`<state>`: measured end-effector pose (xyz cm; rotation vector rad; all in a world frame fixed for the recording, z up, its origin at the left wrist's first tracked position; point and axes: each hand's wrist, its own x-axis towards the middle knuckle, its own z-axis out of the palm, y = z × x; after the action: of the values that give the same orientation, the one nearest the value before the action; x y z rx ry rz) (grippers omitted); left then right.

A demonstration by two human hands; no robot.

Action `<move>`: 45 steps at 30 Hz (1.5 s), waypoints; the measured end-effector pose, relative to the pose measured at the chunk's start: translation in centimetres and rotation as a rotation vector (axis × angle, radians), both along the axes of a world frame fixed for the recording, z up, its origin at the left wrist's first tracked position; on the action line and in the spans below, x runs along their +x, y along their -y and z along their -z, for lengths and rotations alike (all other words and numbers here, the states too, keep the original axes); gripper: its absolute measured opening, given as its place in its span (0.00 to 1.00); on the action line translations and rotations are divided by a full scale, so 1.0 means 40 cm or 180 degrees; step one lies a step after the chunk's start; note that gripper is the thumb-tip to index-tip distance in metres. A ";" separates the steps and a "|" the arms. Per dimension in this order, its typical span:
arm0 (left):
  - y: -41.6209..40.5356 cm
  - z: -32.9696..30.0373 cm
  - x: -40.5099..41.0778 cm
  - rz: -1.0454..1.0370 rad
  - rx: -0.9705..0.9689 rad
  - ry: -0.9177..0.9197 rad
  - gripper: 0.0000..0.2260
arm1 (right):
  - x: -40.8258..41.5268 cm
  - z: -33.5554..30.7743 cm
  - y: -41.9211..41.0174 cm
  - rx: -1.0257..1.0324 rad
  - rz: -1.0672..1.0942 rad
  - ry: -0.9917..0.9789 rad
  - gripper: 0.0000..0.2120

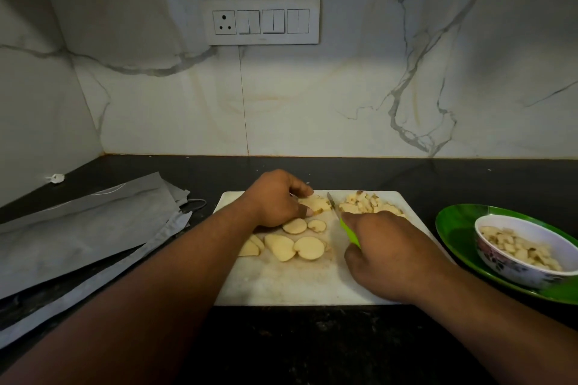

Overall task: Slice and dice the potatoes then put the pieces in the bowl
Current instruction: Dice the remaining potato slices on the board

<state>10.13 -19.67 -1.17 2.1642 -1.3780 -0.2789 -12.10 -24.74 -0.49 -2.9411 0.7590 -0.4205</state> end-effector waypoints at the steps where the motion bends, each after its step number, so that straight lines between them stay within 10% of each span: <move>1: 0.001 0.000 0.000 -0.0004 -0.0010 -0.0004 0.21 | 0.003 0.004 -0.005 -0.0055 -0.0024 0.0003 0.20; 16: -0.016 -0.017 -0.013 0.0245 0.0198 0.0293 0.20 | 0.009 0.014 0.013 -0.0125 -0.0153 0.0088 0.29; 45: 0.027 0.017 -0.026 -0.0138 -0.0093 0.0237 0.04 | 0.037 -0.004 -0.031 -0.0187 0.0081 -0.0031 0.15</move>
<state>9.11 -20.76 -1.84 2.1973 -1.3649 -0.1623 -10.60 -23.50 -0.31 -2.9929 0.7994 -0.4382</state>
